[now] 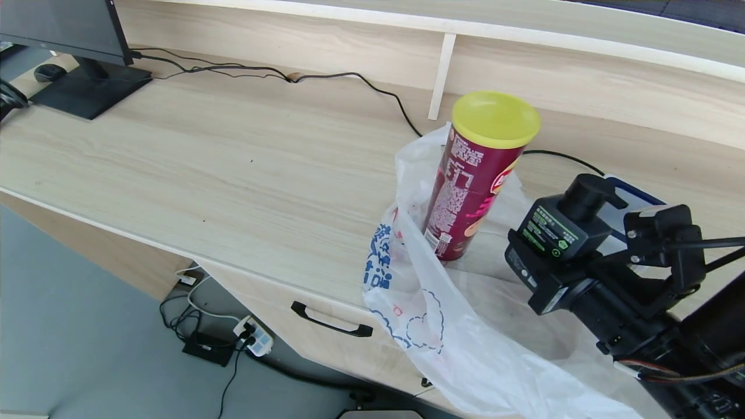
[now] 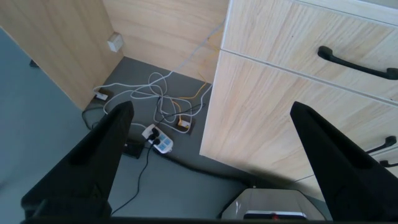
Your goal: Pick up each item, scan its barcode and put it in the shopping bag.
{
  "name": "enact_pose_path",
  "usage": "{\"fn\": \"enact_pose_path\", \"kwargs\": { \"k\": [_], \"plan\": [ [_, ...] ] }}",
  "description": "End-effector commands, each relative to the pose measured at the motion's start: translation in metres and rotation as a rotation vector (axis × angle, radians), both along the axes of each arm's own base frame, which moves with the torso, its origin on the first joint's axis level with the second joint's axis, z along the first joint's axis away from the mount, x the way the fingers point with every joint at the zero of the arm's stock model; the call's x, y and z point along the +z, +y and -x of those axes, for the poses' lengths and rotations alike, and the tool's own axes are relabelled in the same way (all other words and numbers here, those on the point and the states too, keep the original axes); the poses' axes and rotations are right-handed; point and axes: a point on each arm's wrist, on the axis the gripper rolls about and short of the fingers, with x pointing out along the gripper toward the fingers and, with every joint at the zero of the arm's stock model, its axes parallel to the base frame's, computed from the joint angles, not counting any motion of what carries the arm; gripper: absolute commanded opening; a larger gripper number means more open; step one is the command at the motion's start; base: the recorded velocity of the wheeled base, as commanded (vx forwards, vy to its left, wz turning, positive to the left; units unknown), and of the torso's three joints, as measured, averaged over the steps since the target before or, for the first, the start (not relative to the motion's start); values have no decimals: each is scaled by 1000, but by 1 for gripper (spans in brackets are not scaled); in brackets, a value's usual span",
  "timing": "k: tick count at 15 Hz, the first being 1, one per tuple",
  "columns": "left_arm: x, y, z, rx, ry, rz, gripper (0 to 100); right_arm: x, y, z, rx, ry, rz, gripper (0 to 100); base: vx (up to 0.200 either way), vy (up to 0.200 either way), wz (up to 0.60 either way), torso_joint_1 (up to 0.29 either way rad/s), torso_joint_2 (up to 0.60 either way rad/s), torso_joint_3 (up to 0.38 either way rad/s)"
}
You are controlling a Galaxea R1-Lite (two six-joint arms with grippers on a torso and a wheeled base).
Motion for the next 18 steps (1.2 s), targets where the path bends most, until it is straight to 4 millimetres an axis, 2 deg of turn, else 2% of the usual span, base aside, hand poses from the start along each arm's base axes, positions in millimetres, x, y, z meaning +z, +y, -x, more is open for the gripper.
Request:
{"fn": "enact_pose_path", "kwargs": {
  "k": [1, 11, 12, 18],
  "plan": [
    [0, 0, 0, 1, 0, 0, 100, -12, 3, -4, 1, 41, 30, 0, 0, 0, 0, 0, 0, 0],
    [0, 0, 0, 1, -1, 0, 100, -12, 3, -4, -1, 39, 35, 0, 0, 0, 0, 0, 0, 0],
    [0, 0, 0, 1, 0, 0, 100, -12, 3, -4, -1, 39, 35, 100, 0, 0, 0, 0, 0, 0],
    [0, 0, 0, 1, 0, 0, 100, -8, 3, -3, 2, 27, 24, 100, 0, 0, 0, 0, 0, 0]
  ]
}}
